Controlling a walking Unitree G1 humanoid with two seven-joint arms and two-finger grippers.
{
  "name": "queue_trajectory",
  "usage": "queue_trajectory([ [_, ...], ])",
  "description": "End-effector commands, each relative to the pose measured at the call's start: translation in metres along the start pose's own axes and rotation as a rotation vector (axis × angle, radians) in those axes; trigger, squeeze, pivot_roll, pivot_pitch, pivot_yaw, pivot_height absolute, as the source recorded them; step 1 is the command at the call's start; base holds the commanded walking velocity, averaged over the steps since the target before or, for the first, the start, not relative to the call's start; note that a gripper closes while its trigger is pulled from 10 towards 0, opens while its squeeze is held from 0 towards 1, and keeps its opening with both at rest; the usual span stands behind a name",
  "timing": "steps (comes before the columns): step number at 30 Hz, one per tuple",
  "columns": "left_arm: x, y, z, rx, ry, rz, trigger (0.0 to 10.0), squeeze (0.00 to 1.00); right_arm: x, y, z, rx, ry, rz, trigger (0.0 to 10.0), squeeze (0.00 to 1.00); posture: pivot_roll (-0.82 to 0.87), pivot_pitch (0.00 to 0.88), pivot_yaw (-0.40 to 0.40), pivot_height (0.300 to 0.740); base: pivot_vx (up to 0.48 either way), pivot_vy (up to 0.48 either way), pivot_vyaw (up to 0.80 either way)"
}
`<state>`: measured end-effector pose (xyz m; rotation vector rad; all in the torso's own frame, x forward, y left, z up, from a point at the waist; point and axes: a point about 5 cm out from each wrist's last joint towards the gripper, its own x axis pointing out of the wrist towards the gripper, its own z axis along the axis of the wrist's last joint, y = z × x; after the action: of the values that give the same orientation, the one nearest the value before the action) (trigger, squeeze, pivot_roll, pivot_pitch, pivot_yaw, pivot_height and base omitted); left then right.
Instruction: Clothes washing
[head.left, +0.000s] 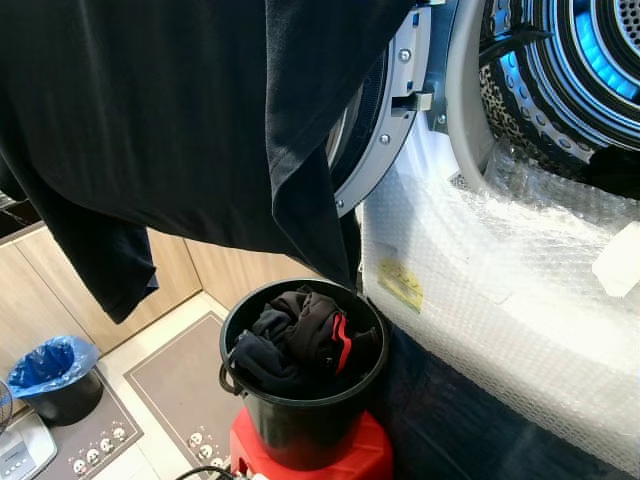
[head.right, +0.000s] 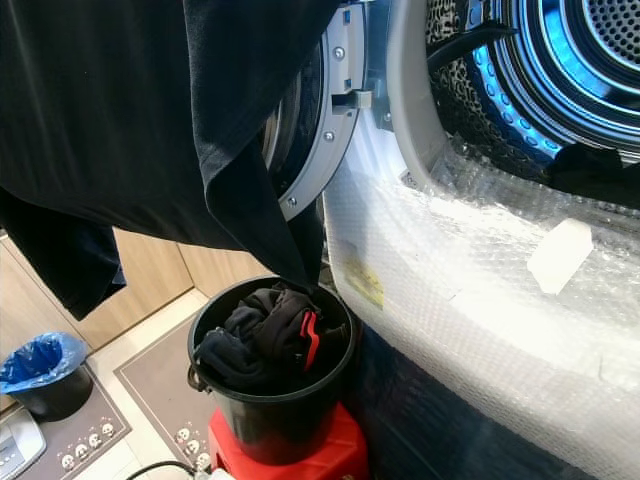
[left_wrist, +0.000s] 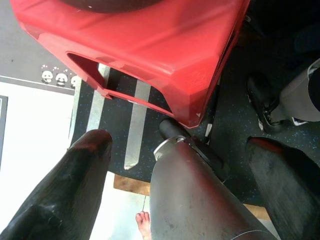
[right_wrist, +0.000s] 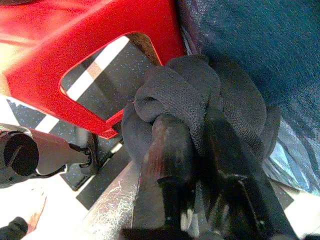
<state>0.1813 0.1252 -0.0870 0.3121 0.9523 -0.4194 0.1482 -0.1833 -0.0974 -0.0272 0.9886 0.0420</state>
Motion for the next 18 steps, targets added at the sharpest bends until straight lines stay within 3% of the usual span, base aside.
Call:
queue_trajectory([
  [1,-0.0011,0.0020,-0.0065,0.003,0.030,0.004,10.0,0.00,-0.0002,0.0030,-0.0029,0.011,0.008,0.004,10.0,0.00,-0.14,0.000,0.058,0.740,0.000,0.000,0.00],
  [18,-0.0009,0.0017,-0.0062,0.015,0.034,0.003,10.0,0.00,0.0007,0.0035,0.0002,0.002,0.008,0.012,10.0,0.00,-0.14,0.000,0.056,0.740,0.000,0.000,0.00],
])
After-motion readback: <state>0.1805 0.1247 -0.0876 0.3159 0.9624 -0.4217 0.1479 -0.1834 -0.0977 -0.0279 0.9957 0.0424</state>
